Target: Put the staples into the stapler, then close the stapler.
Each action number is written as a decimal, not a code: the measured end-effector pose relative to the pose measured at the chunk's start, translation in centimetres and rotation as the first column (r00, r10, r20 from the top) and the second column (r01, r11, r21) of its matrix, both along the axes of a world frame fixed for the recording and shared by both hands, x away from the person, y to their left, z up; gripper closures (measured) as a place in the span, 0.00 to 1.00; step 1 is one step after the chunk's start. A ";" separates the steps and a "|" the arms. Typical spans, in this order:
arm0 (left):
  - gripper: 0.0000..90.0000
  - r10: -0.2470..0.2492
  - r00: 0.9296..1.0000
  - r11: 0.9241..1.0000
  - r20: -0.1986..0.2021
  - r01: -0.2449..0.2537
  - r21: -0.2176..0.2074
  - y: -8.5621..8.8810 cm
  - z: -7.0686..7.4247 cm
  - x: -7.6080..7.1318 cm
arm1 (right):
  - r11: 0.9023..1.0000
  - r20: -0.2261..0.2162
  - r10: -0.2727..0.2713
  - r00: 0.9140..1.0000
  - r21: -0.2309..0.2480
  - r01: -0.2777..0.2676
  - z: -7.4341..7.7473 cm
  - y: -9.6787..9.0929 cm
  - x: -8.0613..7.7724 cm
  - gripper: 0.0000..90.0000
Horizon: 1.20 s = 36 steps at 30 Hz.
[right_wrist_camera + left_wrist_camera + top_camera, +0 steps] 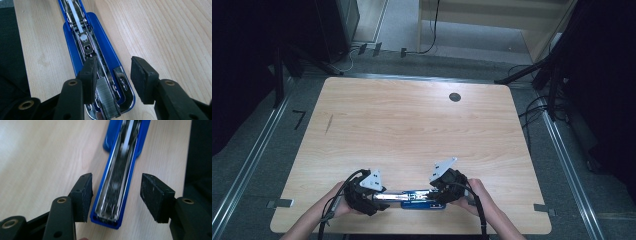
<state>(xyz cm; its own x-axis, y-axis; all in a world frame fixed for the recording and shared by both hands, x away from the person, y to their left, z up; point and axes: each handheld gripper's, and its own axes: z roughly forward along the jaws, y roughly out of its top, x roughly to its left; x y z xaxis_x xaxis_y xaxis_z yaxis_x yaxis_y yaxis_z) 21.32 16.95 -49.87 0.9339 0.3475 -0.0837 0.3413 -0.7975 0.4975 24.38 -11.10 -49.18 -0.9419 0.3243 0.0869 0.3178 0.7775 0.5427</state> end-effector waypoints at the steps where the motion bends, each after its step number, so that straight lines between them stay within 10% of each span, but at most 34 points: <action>1: 0.52 -0.003 1.000 1.000 0.005 0.003 0.020 0.1 -0.3 0.0 | 1.000 0.001 0.003 1.000 0.000 -0.003 0.0 0.0 0.0 0.65; 5: 0.66 0.008 1.000 1.000 0.015 -0.008 0.008 0.6 -0.4 0.2 | 1.000 0.002 0.002 1.000 -0.003 -0.002 0.0 0.1 0.0 0.66; 23: 0.68 -0.038 0.995 0.999 0.097 0.038 0.007 0.5 0.4 -0.5 | 1.000 0.003 -0.001 1.000 -0.001 0.001 -0.2 0.0 -0.1 0.68; 36: 0.68 -0.025 0.998 1.000 0.055 0.025 0.006 0.5 0.4 -0.3 | 1.000 0.007 -0.008 1.000 0.003 0.008 -0.2 0.0 -0.3 0.68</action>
<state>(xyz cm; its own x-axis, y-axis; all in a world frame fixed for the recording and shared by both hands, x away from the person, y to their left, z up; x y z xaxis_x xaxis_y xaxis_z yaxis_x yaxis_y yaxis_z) 21.06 17.48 -49.44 0.9454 0.3244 -0.0300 0.2934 -0.8079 0.5111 24.11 -11.09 -49.40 -0.9399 0.3317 0.0813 0.3202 0.7733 0.5473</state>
